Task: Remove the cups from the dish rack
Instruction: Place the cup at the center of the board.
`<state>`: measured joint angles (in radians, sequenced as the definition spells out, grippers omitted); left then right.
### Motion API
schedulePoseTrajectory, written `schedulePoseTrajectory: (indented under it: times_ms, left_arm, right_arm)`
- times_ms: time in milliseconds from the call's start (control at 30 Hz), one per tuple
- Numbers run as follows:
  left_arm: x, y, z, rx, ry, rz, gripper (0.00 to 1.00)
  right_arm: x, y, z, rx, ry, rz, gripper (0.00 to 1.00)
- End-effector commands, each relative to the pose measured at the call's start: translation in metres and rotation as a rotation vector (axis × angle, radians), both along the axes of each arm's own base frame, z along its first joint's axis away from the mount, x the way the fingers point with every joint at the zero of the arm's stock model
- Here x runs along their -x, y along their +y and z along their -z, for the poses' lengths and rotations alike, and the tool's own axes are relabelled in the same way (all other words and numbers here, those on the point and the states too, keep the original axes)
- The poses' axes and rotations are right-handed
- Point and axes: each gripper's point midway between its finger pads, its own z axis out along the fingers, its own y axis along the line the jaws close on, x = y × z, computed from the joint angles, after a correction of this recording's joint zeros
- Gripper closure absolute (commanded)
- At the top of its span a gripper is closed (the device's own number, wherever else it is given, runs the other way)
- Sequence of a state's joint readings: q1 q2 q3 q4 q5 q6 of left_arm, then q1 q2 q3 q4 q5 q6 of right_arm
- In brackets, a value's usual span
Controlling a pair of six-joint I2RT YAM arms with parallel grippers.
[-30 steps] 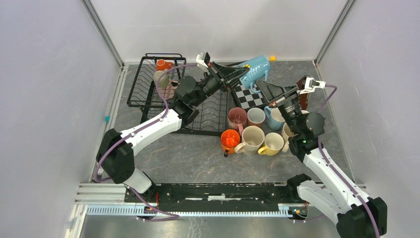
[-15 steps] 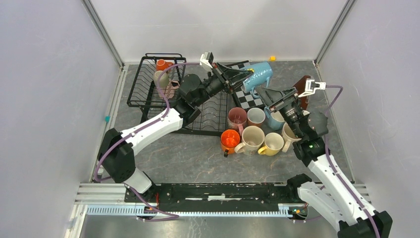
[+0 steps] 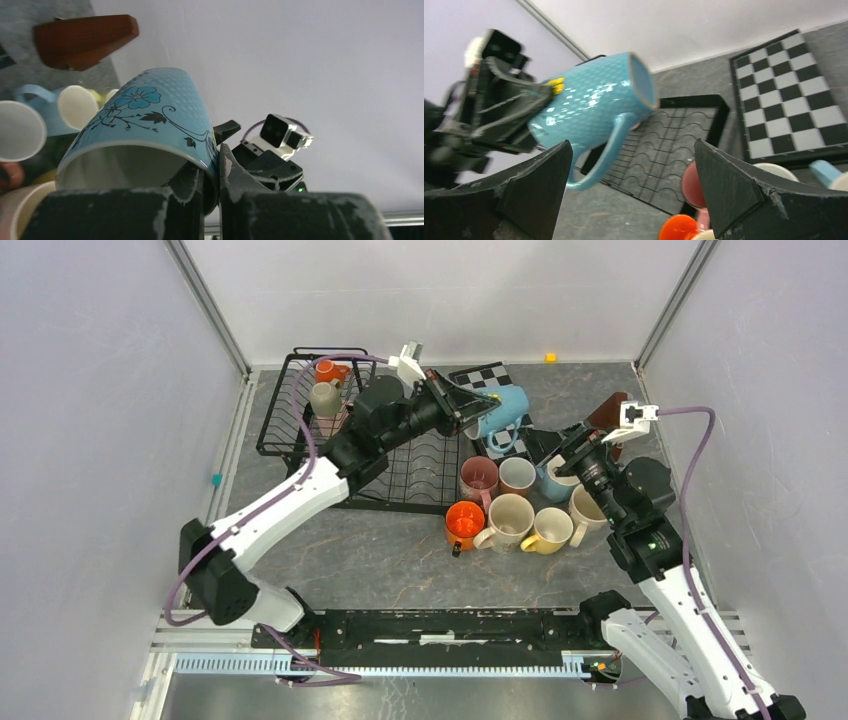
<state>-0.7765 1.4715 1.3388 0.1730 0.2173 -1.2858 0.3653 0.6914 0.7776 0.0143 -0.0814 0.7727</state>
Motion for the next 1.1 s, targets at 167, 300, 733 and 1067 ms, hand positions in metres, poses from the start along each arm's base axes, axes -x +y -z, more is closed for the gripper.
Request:
schedulePoseTrajectory:
  times_ms: [167,300,733,1067]
  left_arm:
    - [0.057,0.062,-0.007,-0.368,-0.203,0.035,0.98]
    - [0.086,0.079,0.033,-0.523,-0.177,0.107,0.98]
    - [0.15,0.101,0.141,-0.962,-0.136,0.215,0.98]
    - [0.151,0.098,0.226,-1.158,-0.031,0.237,0.98]
  right_arm:
    - [-0.009,-0.029,0.014,0.257,0.051,0.134,0.02]
    - [-0.016,-0.025,0.015,0.294,0.057,0.118,0.02]
    - [-0.029,-0.015,0.031,0.331,0.085,0.083,0.02]
    - [-0.03,-0.009,0.034,0.339,0.088,0.047,0.02]
